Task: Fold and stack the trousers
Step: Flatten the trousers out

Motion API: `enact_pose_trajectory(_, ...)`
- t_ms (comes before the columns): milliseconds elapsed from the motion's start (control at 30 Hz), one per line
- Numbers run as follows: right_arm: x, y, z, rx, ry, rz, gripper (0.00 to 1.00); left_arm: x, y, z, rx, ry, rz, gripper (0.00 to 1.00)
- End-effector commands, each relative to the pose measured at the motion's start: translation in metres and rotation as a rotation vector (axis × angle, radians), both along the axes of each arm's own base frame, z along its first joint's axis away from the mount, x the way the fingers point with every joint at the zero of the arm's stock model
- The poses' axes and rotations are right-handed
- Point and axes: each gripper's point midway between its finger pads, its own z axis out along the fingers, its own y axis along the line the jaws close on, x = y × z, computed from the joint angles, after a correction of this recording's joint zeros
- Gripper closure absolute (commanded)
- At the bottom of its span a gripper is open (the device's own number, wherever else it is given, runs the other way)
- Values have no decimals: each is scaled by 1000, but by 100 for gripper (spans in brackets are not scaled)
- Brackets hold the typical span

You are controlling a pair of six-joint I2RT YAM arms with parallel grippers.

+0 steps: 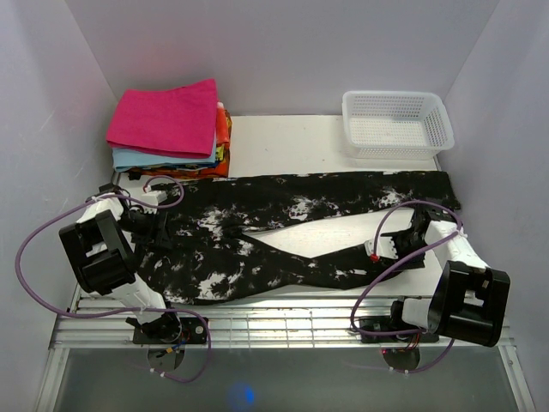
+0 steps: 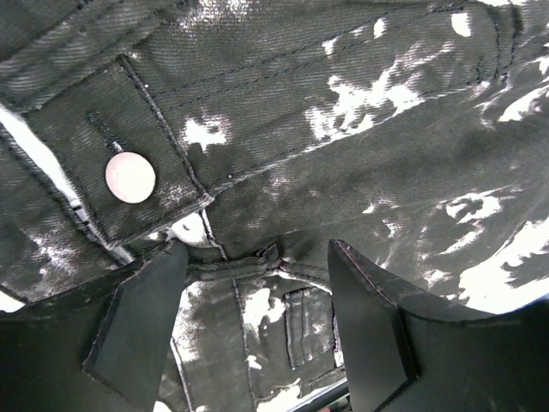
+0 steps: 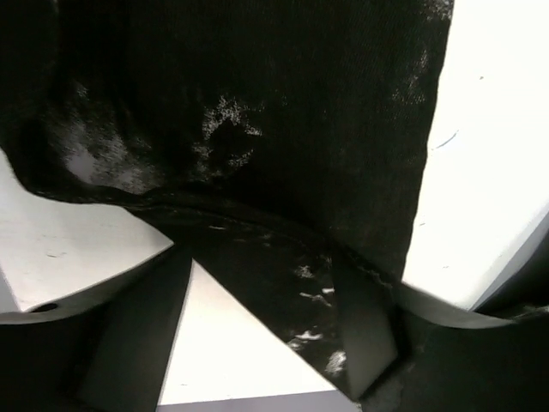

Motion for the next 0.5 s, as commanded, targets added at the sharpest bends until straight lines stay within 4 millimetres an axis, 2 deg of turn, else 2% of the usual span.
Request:
enact_pose_trajectory(0, 21, 1, -3, -93, -91, 390, 35, 3, -5, -4, -31, -25, -3, 23)
enact_pose_trajectory(33, 20, -3, -4, -110, -82, 382, 44, 4, -4, -5, -28, -29, -5, 23)
enact_pose_trajectory(67, 20, -4, -3, -113, -79, 368, 64, 4, -3, -5, -25, -28, -1, 25)
enact_pose_trajectory(133, 19, -5, 3, -102, -67, 313, 79, 5, -2, -6, -20, -28, 4, 27)
enact_pose_trajectory(167, 21, -5, 13, -91, -64, 287, 90, 7, 0, -5, -16, -32, 5, 30)
enact_pose_trajectory(200, 20, -5, 20, -77, -60, 228, 92, 8, 0, -4, -15, -35, 5, 33)
enact_pose_trajectory(267, 21, -2, 35, -43, -65, 174, 92, 9, 2, -4, -9, -37, 7, 39)
enact_pose_trajectory(300, 20, -1, 49, -33, -68, 157, 92, 9, 3, -4, -7, -37, 8, 44)
enact_pose_trajectory(400, 17, 5, 69, 9, -99, 149, 92, 11, 3, -2, -7, -44, 7, 47)
enact_pose_trajectory(433, 16, 8, 71, 8, -113, 179, 84, 11, 3, -1, -10, -44, 8, 47)
enact_pose_trajectory(467, 14, 10, 71, 11, -124, 200, 57, 11, 1, 0, -19, -44, 9, 46)
